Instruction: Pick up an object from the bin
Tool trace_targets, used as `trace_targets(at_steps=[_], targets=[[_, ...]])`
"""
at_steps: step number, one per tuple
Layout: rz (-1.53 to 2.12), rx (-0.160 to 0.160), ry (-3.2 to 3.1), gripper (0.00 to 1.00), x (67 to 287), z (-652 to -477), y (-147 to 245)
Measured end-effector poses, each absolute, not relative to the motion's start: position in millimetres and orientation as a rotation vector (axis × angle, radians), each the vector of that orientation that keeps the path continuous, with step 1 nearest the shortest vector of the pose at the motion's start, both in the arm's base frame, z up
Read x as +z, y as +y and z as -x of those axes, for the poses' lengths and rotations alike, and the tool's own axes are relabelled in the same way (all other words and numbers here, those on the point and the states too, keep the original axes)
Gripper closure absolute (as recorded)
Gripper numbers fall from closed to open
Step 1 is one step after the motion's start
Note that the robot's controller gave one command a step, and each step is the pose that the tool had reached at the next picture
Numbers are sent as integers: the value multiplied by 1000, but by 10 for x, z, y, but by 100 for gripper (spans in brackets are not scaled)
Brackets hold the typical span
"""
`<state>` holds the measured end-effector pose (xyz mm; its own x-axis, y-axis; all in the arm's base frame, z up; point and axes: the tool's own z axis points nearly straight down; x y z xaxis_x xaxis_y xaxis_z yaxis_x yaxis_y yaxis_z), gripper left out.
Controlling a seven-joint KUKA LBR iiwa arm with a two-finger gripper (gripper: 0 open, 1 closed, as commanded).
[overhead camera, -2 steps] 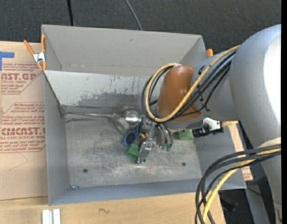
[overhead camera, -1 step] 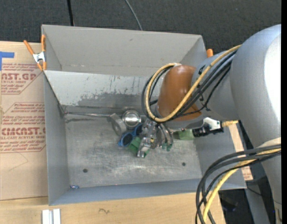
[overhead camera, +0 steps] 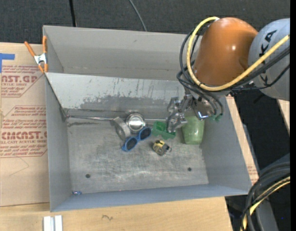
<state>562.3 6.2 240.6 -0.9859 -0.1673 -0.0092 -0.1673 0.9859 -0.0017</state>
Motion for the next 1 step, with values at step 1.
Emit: trace_targets(at_steps=[1], targets=[[261,-2,3123,100,2835,-5550,-87]])
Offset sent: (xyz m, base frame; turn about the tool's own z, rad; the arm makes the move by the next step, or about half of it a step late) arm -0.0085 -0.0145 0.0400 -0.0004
